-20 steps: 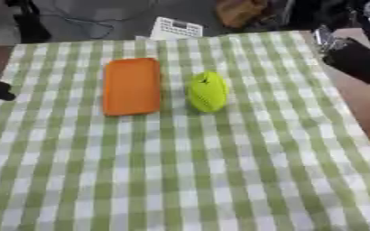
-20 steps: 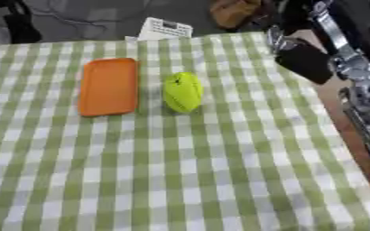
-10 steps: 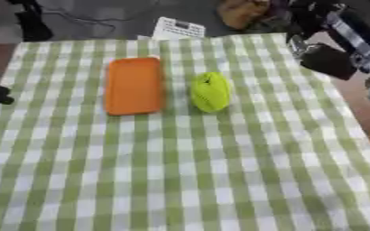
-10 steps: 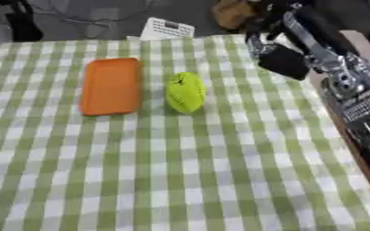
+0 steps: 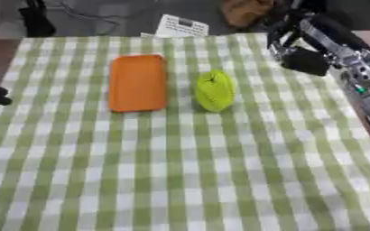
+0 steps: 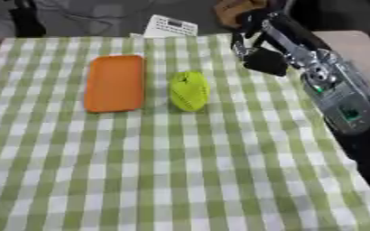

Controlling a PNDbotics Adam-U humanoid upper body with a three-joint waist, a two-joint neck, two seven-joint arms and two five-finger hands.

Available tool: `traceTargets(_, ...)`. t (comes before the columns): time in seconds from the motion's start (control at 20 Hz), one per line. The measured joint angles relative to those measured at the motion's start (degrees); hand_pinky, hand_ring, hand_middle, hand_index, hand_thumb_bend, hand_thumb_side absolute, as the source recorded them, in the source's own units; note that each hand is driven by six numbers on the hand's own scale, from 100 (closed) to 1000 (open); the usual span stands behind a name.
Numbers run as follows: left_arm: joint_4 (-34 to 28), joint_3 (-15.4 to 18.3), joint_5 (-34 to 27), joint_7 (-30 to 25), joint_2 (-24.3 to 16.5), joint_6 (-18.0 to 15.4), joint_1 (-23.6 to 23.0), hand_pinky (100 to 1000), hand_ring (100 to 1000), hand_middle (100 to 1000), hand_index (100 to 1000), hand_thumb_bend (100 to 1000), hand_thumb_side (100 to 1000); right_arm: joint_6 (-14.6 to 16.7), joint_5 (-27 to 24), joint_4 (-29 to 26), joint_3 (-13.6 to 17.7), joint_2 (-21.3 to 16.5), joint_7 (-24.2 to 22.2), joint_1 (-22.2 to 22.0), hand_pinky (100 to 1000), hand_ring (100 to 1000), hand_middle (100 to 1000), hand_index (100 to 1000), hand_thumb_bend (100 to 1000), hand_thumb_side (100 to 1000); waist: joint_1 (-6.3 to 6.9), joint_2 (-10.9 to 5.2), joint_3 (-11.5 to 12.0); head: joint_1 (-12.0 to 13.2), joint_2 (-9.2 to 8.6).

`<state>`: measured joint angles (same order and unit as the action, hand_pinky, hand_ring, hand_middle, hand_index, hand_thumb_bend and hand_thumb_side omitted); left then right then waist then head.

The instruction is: Pick up objects on the table and place them in the box.

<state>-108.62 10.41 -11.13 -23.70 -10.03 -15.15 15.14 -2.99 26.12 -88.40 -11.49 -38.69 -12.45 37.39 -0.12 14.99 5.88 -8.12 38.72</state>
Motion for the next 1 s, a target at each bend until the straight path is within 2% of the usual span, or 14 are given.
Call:
traceTargets(0.05, 0.03, -0.01, -0.01, -0.02, 0.00, 0.00, 0.00, 651, 674, 710, 778, 156, 959, 0.20, 0.02, 0.66, -0.15, 0.14, -0.22, 0.18, 853, 909, 865, 939, 169, 740, 0.00, -0.14, 0.02, -0.05, 0.00)
traceTargets(0.1, 0.06, -0.04, -0.03, -0.04, 0.00, 0.00, 0.00, 651, 674, 710, 778, 156, 959, 0.39, 0.05, 1.27, -0.21, 0.15, -0.42, 0.32, 853, 909, 865, 939, 169, 740, 0.00, -0.23, 0.02, -0.09, 0.00)
traceTargets(0.15, 0.11, -0.10, -0.05, -0.06, 0.00, -0.01, 0.00, 651, 674, 710, 778, 153, 962, 0.55, 0.11, 1.81, -0.21, 0.15, -0.63, 0.46, 867, 921, 869, 940, 190, 702, 0.00, -0.25, 0.03, -0.12, 0.00)
traceTargets(0.2, 0.13, -0.14, -0.08, -0.08, 0.00, -0.03, 0.00, 651, 674, 710, 778, 155, 959, 0.70, 0.23, 2.27, -0.22, 0.16, -0.84, 0.47, 874, 929, 872, 941, 191, 746, 0.00, -0.25, 0.04, -0.14, 0.00)
traceTargets(0.75, 0.15, -0.34, -0.23, -0.41, -0.01, -0.16, 0.03, 650, 674, 710, 776, 154, 959, 1.74, 1.98, 5.56, -0.58, 0.75, -2.50, 0.96, 864, 927, 883, 950, 209, 771, -0.03, -0.25, 1.08, -0.57, -0.05)
traceTargets(0.8, 0.15, -0.34, -0.23, -0.45, -0.01, -0.16, 0.03, 651, 675, 710, 776, 154, 959, 1.83, 2.09, 5.67, -0.59, 0.78, -2.60, 0.98, 864, 927, 892, 957, 279, 786, -0.03, -0.25, 1.13, -0.58, -0.06)
traceTargets(0.85, 0.15, -0.38, -0.23, -0.51, -0.01, -0.18, 0.04, 651, 675, 710, 776, 154, 959, 1.95, 2.15, 5.87, -0.62, 0.79, -2.80, 0.98, 864, 927, 892, 957, 279, 786, -0.09, -0.25, 1.25, -0.62, -0.09)
traceTargets(0.9, 0.15, -0.47, -0.23, -0.58, -0.01, -0.18, 0.05, 650, 675, 710, 775, 154, 959, 2.08, 2.26, 6.04, -0.72, 0.84, -3.11, 0.99, 862, 925, 894, 958, 361, 781, -0.17, -0.25, 1.42, -0.72, -0.17)
traceTargets(1.0, 0.15, -0.64, -0.25, -0.71, -0.02, -0.18, 0.08, 651, 675, 710, 775, 155, 959, 2.41, 2.39, 6.31, -0.98, 1.07, -3.89, 1.20, 862, 924, 895, 958, 391, 772, -0.42, -0.25, 1.69, -1.04, -0.45)
